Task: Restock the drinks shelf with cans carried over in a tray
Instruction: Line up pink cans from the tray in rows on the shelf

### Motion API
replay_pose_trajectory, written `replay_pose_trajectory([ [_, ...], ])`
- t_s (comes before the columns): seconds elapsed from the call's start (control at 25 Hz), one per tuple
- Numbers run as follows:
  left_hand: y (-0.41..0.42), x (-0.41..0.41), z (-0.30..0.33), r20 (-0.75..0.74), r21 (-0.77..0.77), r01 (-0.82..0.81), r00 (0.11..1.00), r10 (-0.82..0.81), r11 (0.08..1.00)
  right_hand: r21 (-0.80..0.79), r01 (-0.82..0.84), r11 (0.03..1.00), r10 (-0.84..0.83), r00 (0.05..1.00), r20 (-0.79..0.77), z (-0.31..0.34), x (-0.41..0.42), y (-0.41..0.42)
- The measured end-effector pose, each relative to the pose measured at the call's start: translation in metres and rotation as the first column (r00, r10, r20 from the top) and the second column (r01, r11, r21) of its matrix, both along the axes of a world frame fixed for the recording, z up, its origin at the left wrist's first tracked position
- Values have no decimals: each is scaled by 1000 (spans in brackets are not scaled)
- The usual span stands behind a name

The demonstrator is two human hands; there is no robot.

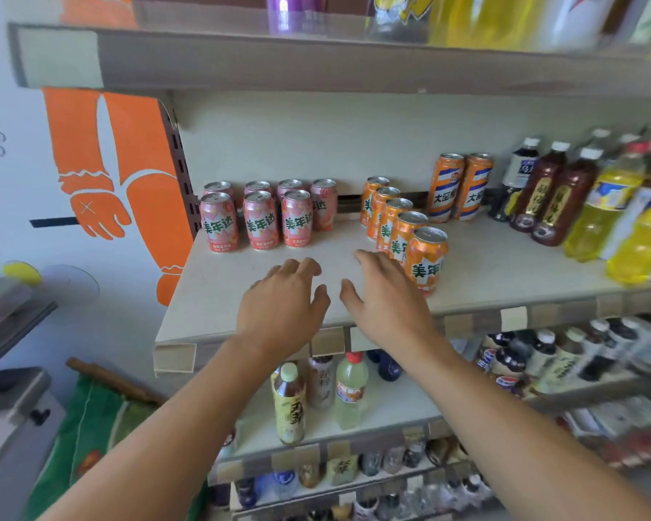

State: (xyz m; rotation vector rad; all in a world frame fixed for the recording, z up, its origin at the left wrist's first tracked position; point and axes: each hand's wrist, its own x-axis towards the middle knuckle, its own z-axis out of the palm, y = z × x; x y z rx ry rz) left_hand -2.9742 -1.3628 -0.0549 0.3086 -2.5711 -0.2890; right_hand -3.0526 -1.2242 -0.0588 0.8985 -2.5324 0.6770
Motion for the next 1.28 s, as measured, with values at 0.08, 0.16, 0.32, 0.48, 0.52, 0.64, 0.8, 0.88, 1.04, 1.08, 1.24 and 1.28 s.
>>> replay_pose_trajectory([
  [0.08, 23, 7, -5, 21, -28, 59, 998, -59, 998, 20, 57, 998, -57, 998, -15, -3, 13, 26],
  [0.16, 44, 9, -8, 28, -35, 116, 993, -115, 993, 44, 108, 993, -106, 993, -44, -7, 22, 54],
  [0.32, 87, 5, -10, 53, -47, 227, 973, -224, 973, 106, 208, 972, -202, 977, -63, -11, 34, 112],
  [0.48, 134, -2, -11, 61, -51, 326, 945, -322, 944, 181, 325, 928, -313, 945, -89, -15, 39, 167],
  [0.52, 146, -6, -11, 57, -51, 351, 936, -348, 935, 194, 349, 917, -337, 937, -90, -16, 39, 180],
  [0.64, 186, -21, -14, 57, -47, 443, 896, -440, 895, 215, 424, 880, -406, 905, -123, -16, 43, 220],
  [0.8, 246, -44, -22, 89, -41, 548, 835, -543, 836, 229, 517, 825, -505, 856, -113, -18, 46, 283],
  [0.88, 281, -55, -26, 107, -51, 603, 796, -596, 796, 209, 556, 805, -553, 829, -77, -22, 46, 320],
  [1.04, 364, -81, -37, 128, -20, 715, 695, -708, 699, 223, 675, 703, -688, 726, -26, -42, 44, 408],
  [1.08, 386, -89, -40, 130, -6, 735, 673, -728, 678, 231, 696, 679, -715, 699, -2, -47, 42, 430],
  [1.24, 468, -116, -52, 126, 21, 789, 607, -785, 614, 219, 758, 614, -787, 607, 109, -63, 30, 508],
  [1.28, 487, -122, -56, 130, 22, 799, 594, -794, 601, 210, 778, 592, -805, 579, 127, -67, 28, 526],
])
